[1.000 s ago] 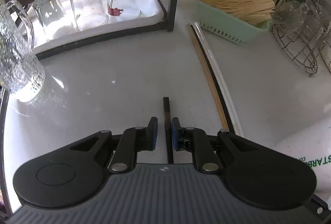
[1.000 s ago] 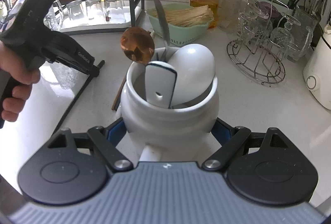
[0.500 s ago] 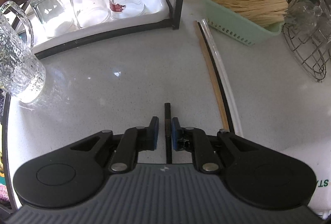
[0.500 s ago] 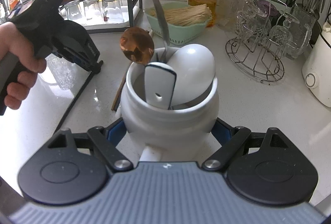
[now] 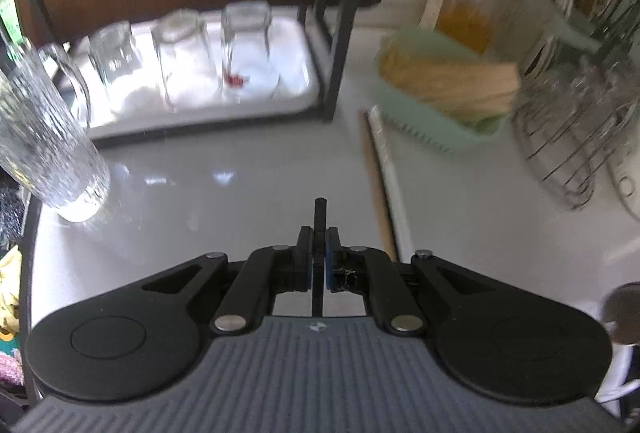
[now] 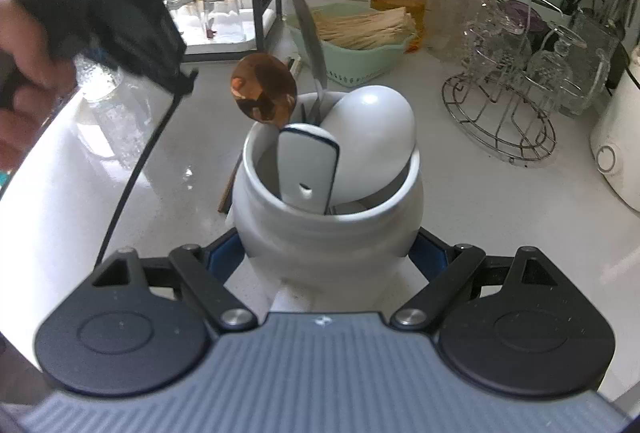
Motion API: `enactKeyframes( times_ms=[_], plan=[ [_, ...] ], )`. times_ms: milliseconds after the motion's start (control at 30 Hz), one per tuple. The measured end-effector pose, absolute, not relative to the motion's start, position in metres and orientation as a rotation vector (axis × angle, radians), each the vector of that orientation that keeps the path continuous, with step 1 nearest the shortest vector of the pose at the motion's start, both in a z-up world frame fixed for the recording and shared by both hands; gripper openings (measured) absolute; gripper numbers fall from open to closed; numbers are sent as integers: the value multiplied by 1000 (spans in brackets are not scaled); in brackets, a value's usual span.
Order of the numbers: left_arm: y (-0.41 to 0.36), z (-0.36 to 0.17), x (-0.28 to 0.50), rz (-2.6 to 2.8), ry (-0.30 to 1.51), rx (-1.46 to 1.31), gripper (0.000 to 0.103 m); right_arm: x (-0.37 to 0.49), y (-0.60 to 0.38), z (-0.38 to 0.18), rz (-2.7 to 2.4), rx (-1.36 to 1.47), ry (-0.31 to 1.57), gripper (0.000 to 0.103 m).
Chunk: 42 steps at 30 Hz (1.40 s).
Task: Organize utensils
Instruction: 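Lift the black chopstick off the counter with the left tool, then carry the black chopstick over the mug and lower it in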
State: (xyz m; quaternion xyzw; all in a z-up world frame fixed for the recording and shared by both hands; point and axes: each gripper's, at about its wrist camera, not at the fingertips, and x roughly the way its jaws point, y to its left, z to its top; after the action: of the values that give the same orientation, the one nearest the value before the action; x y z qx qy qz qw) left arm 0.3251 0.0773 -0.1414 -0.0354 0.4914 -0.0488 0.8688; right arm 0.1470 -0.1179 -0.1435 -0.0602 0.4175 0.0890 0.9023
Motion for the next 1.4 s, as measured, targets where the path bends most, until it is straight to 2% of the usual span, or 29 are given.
enactKeyframes(
  times_ms=[500,1400],
  plan=[
    [48,-55,268,-153,868,-116,7,168,-126,-146,288,-165,844,90],
    [21,12,217,-236,764,-91,6,175,-129,-147,325,-166,818,90]
  ],
)
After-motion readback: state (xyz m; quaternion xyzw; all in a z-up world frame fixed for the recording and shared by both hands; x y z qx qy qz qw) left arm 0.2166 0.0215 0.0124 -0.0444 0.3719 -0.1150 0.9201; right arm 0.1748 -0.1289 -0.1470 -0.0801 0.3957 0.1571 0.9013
